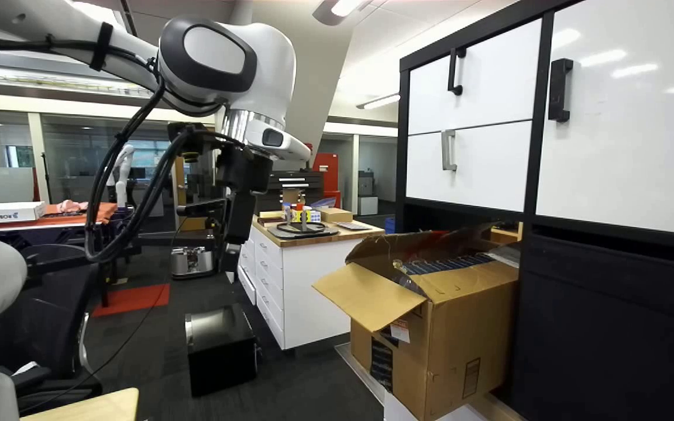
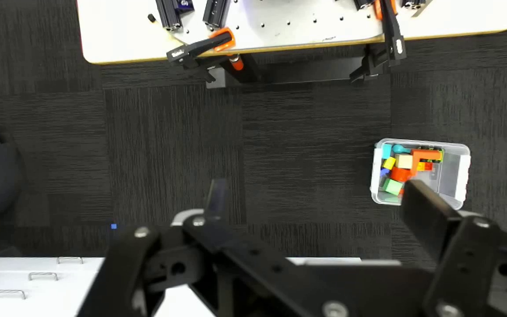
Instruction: Push the box on the shelf
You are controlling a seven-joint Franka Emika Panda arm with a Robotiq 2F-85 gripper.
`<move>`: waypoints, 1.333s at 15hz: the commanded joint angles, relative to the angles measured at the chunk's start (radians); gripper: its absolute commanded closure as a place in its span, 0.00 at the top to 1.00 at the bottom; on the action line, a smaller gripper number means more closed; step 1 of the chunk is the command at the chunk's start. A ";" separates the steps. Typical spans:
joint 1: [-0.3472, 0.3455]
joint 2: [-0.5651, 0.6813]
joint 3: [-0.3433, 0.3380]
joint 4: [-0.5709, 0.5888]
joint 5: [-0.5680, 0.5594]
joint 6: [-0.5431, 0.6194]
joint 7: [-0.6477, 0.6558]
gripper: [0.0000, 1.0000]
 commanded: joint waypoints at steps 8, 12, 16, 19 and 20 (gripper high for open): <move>0.007 0.015 -0.004 -0.040 0.026 0.116 0.036 1.00; 0.007 0.054 -0.021 -0.101 0.093 0.342 0.050 1.00; 0.005 0.139 -0.027 -0.142 0.112 0.560 0.030 1.00; 0.009 0.205 -0.038 -0.147 0.115 0.689 0.007 1.00; 0.016 0.221 -0.045 -0.147 0.127 0.730 -0.008 1.00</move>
